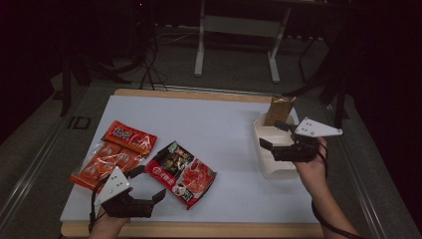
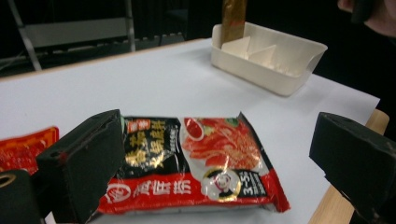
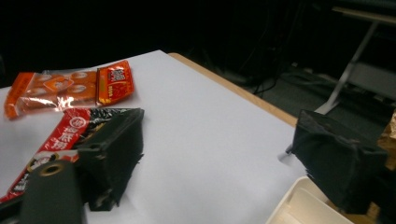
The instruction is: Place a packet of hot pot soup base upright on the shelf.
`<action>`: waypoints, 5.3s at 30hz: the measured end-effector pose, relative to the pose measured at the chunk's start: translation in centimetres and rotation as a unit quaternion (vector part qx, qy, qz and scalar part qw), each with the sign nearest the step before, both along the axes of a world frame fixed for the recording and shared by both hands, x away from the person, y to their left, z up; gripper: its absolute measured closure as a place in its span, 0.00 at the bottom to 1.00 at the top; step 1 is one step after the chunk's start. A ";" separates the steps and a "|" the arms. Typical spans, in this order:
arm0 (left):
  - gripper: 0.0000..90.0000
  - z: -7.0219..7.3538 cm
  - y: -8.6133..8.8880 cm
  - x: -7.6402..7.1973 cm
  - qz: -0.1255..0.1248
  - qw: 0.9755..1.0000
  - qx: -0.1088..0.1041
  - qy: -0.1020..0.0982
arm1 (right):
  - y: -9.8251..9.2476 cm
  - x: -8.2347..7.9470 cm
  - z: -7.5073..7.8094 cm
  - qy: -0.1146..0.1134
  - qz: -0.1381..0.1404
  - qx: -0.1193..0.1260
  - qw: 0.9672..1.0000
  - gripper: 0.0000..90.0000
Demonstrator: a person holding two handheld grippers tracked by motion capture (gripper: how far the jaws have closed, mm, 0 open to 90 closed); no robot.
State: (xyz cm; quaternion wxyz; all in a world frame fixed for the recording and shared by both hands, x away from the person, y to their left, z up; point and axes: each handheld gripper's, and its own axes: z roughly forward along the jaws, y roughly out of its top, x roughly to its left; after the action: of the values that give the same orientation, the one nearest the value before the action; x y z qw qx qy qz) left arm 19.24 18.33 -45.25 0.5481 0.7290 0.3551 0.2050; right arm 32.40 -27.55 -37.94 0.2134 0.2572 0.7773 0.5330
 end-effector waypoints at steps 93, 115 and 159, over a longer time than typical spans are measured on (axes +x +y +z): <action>0.99 -5.1 -1.4 9.7 0.120 0.964 0.165 0.172 | 0.7 -7.0 -2.4 0.014 0.097 0.074 0.992 0.14; 0.99 3.1 -6.8 5.5 0.033 0.980 0.198 -0.002 | 0.4 -6.6 -2.0 -0.021 0.076 0.062 0.995 0.17; 0.99 7.9 -10.4 2.8 -0.084 0.982 0.126 -0.116 | 5.0 -4.5 -1.8 0.068 0.129 0.097 0.985 0.38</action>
State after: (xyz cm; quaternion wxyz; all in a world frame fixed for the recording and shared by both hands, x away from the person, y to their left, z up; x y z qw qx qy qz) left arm 22.00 7.94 -37.35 0.5044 0.7907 0.1978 0.2850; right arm 27.89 -22.59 -39.78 0.0632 0.2099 0.7616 0.6098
